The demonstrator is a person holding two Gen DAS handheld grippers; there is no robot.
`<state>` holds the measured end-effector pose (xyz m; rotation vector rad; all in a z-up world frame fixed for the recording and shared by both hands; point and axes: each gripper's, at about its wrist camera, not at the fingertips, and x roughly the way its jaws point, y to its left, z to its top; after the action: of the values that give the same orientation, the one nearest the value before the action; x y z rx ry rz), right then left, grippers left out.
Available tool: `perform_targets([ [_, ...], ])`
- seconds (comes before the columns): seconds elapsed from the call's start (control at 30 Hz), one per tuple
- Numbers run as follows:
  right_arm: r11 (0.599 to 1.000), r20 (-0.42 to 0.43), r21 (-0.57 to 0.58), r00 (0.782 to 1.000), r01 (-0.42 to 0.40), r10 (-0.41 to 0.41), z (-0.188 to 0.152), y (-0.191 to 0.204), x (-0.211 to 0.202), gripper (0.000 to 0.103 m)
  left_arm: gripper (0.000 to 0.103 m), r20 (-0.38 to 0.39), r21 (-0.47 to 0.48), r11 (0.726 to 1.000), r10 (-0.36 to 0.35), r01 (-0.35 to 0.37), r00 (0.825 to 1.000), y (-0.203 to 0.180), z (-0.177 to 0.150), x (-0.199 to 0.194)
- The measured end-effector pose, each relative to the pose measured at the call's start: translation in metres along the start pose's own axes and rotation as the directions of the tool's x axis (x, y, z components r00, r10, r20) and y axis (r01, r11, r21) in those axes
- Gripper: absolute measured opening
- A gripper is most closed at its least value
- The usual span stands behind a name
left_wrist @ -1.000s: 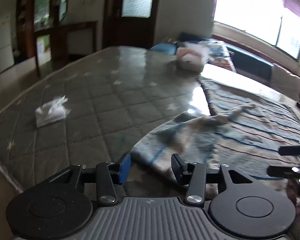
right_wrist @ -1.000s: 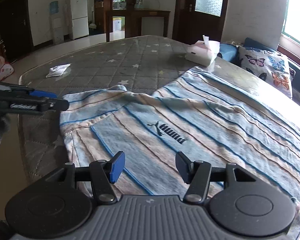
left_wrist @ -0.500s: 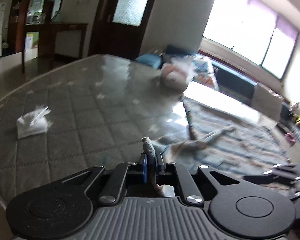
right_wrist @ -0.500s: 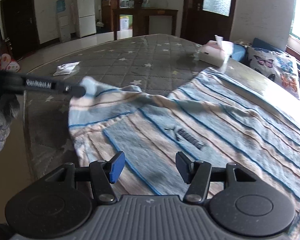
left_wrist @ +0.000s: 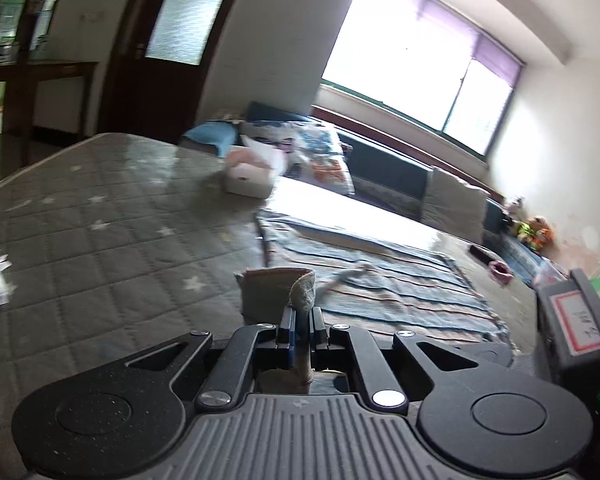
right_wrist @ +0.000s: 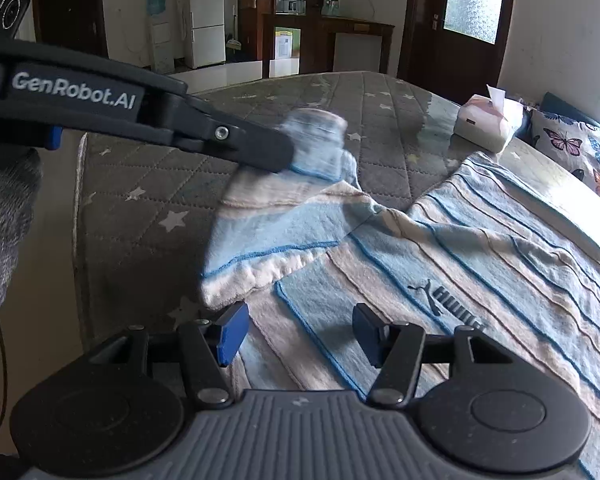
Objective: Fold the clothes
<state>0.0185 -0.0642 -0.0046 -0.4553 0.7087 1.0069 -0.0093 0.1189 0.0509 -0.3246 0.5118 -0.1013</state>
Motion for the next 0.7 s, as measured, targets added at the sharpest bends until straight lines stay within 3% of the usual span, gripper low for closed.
perform_targets([
  [0.27, 0.988, 0.006, 0.105, 0.994, 0.112, -0.113, -0.023, -0.042, -0.039, 0.06, 0.007, -0.077, 0.091, 0.986, -0.131, 0.138, 0.988, -0.033, -0.011, 0.017],
  [0.53, 0.953, 0.009, 0.232, 0.979, 0.196, -0.204, -0.044, -0.083, -0.072, 0.06, 0.008, -0.24, 0.153, 0.952, -0.226, 0.267, 0.944, -0.046, -0.033, 0.032],
  [0.6, 0.947, 0.016, 0.26, 0.98, 0.189, -0.2, -0.045, -0.09, -0.077, 0.06, 0.008, -0.263, 0.178, 0.943, -0.229, 0.281, 0.937, -0.048, -0.038, 0.029],
  [0.7, 0.946, 0.025, 0.278, 0.983, 0.166, -0.18, -0.044, -0.095, -0.077, 0.058, 0.009, -0.256, 0.192, 0.947, -0.203, 0.256, 0.945, -0.042, -0.038, 0.026],
])
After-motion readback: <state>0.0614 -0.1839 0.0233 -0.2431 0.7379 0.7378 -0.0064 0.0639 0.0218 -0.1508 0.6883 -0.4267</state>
